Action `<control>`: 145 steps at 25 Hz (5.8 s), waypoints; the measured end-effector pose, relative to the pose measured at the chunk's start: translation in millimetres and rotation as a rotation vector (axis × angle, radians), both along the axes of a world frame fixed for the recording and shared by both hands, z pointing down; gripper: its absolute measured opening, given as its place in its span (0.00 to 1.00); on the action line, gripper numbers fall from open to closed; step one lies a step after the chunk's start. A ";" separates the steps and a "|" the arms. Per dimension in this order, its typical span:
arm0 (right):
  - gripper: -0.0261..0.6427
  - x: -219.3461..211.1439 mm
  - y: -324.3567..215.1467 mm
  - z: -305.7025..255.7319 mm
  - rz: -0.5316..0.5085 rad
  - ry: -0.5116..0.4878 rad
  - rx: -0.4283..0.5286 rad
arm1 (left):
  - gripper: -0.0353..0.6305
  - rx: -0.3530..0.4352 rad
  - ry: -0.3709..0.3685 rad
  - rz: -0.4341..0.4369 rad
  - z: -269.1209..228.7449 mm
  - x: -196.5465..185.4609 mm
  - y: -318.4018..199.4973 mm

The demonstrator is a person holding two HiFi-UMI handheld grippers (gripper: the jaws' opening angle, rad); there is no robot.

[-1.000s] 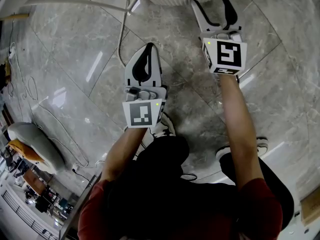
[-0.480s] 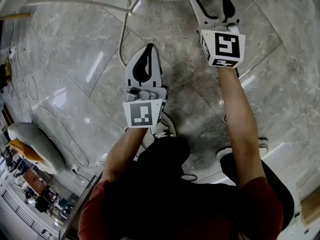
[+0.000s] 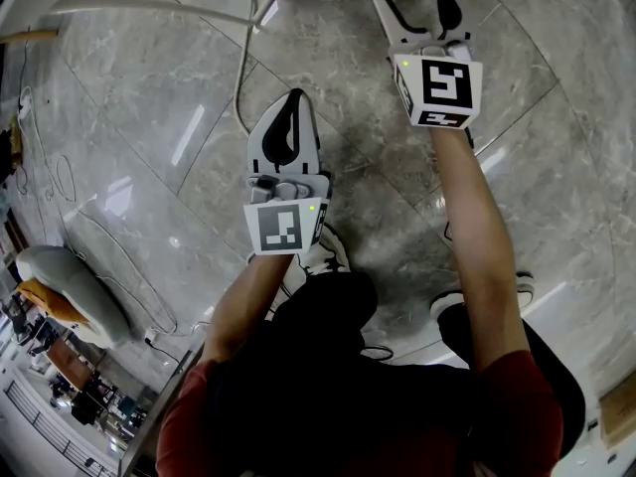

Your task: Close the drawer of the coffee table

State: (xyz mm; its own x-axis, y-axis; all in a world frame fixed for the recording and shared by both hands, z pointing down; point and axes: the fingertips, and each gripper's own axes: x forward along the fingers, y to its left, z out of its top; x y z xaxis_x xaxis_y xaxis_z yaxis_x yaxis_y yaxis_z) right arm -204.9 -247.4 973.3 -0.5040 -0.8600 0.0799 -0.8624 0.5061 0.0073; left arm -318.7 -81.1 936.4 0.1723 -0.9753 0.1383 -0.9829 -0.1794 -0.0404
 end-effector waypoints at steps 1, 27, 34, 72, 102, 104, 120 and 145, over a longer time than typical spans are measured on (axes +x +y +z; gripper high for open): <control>0.51 0.4 -0.3 0.2 -0.001 0.000 0.002 | 0.07 0.000 0.001 -0.001 -0.1 -0.6 -0.3; 0.51 -2.9 -2.8 -1.4 -0.031 -0.005 -0.008 | 0.07 0.008 -0.020 0.021 -7.7 9.2 -2.2; 0.51 13.6 3.8 -8.5 -0.017 -0.024 -0.002 | 0.07 0.014 -0.026 0.023 -9.8 10.3 -2.9; 0.22 99.9 153.1 16.5 0.223 -0.214 -0.168 | 0.07 0.004 -0.037 0.089 -2.4 32.9 0.9; 0.08 146.8 156.0 -337.5 0.190 0.057 -0.142 | 0.07 0.056 -0.095 -0.002 -379.8 24.7 31.8; 0.08 143.8 163.1 -402.9 0.171 0.055 -0.150 | 0.07 0.052 -0.077 -0.042 -442.7 20.9 37.0; 0.08 83.7 200.3 -855.6 -0.013 0.070 0.043 | 0.07 0.085 -0.083 -0.049 -849.9 -23.3 87.0; 0.08 58.3 167.4 -955.4 0.001 0.022 0.172 | 0.07 0.228 -0.066 -0.002 -913.4 -60.9 54.7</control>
